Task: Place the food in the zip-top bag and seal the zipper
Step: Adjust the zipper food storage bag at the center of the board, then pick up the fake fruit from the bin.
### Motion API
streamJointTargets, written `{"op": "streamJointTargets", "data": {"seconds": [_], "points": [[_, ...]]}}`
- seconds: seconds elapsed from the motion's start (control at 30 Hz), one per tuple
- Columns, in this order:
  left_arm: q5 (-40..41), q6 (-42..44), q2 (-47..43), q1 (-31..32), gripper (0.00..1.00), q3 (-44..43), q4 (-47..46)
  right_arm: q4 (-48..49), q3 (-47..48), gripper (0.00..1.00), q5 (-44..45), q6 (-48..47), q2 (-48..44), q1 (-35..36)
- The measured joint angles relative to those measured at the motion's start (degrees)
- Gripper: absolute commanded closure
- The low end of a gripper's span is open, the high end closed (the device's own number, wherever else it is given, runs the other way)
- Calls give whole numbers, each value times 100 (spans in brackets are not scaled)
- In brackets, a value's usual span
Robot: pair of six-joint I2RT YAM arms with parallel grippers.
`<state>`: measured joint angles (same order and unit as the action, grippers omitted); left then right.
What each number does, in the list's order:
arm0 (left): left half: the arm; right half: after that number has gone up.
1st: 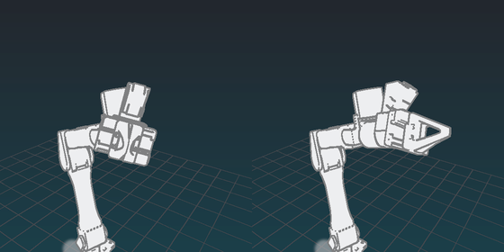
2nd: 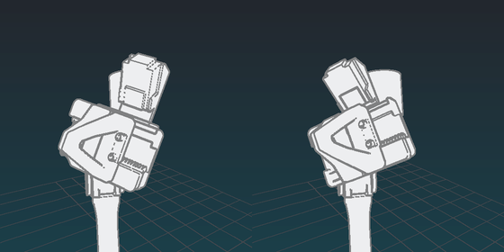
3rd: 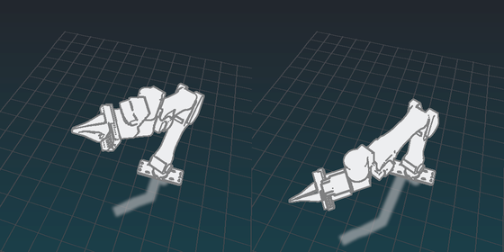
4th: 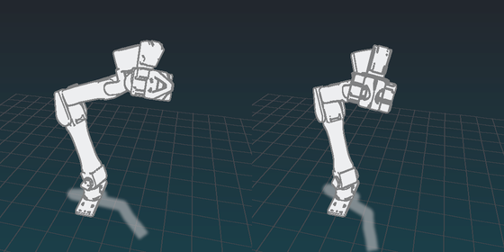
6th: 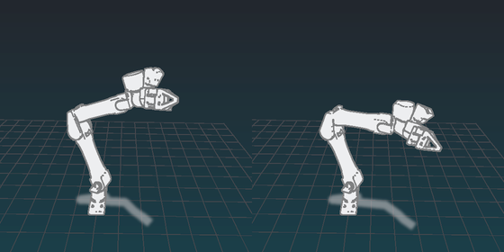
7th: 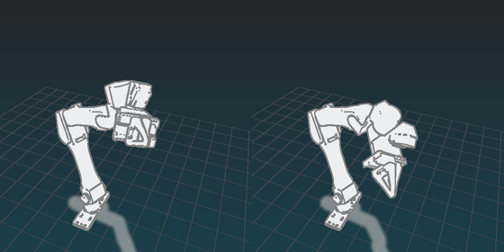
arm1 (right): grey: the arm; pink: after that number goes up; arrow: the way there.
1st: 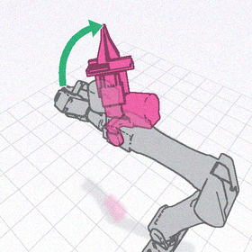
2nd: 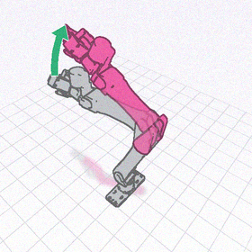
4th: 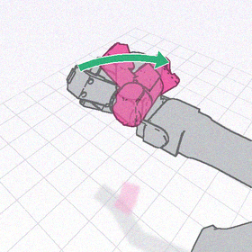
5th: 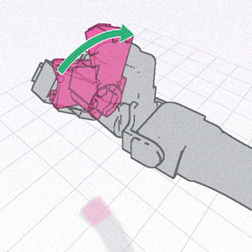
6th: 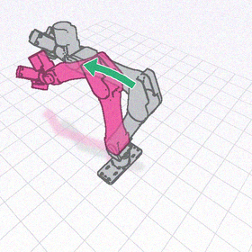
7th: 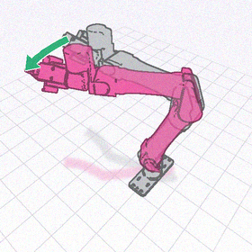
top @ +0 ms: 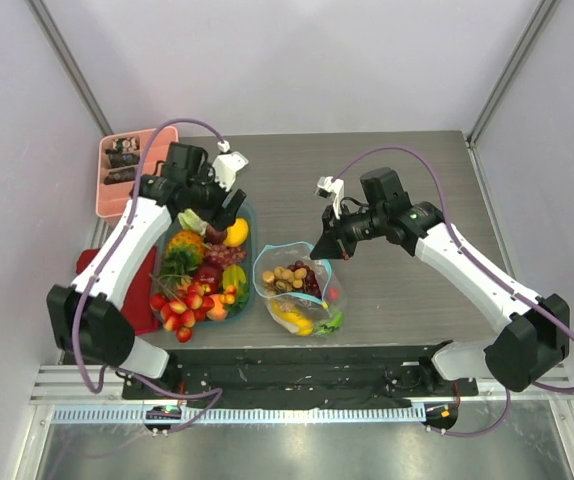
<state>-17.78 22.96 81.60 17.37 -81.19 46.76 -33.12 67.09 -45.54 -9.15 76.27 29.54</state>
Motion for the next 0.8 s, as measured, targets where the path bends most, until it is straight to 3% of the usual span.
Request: {"op": "streamJointTargets", "data": {"seconds": [0.37,0.67,0.8], "points": [[1628,-1519,719,-35,24,352,-251,-68,0,99,66,0,46,-2],[2105,-2304,1034,-4,25,466,-372,-101,0,99,70,0,105,-2],[2168,-2594,1285,13,31,468,-431,-105,0,99,70,0,107,-2]]}}
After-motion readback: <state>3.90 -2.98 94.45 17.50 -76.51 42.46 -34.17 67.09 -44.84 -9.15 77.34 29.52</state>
